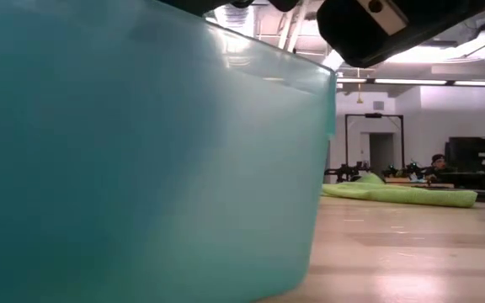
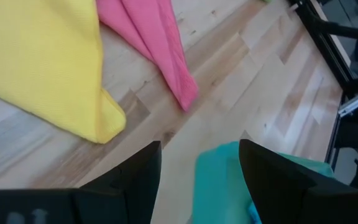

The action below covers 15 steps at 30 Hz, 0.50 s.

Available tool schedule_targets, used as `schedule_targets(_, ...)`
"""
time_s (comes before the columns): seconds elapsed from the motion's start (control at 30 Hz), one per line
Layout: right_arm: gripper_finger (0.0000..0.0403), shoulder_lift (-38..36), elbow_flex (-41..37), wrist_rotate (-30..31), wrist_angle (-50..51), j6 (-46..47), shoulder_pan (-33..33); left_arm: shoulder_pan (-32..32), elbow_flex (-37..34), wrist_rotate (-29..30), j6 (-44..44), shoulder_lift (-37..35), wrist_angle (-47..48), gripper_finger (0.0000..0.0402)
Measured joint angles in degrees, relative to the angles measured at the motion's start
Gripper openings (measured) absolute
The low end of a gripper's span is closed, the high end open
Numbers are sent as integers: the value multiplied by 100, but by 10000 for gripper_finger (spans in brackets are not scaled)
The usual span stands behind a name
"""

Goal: Fold microfiber towels
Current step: Put the folded blue microfiber towel into the bin

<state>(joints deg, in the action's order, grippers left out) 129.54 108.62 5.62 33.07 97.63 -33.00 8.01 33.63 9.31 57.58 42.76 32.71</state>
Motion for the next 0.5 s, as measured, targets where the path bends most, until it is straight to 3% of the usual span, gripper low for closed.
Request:
schedule_targets(0.3,123,-63,38,-277,388,3,27,0,0,-4,0,0,0,209)
schedule_targets(0.5,123,-136,553,-268,1443,-219,89,0,0,-1,0,-2,-2,209)
